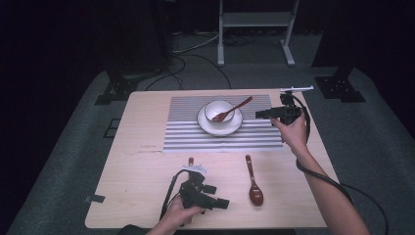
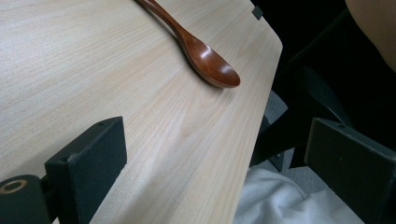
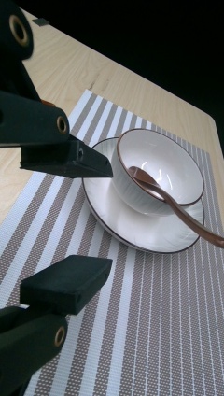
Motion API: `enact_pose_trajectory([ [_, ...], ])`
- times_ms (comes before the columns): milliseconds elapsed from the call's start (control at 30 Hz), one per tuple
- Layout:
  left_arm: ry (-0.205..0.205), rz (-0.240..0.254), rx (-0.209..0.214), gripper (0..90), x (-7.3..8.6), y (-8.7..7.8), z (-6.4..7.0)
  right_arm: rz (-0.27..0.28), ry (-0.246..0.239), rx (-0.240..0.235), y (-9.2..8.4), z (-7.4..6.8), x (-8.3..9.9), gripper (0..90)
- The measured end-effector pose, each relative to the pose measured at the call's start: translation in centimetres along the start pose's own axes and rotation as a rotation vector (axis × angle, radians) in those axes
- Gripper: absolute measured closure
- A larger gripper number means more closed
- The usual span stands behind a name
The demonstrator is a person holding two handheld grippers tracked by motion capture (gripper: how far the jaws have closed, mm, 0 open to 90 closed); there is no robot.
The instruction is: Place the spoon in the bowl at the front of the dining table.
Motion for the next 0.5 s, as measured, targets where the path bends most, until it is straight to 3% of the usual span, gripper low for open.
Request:
enact_pose_trajectory([
  [500, -0.003, 0.004, -0.003, 4.4, 0.0, -0.3, -0.2, -0.038, -0.013, -0.023, 0.4, -0.1, 2.4, 40.6],
])
Point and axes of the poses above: each handheld gripper's, and its own axes: y roughly forward along the jaws, x roughly out of its underside, z roughly to its right, the point moved 9 cm from there along y, roughly forward along the jaws, and after that the axes turned 9 degrees about -z, right-handed, at the moved point
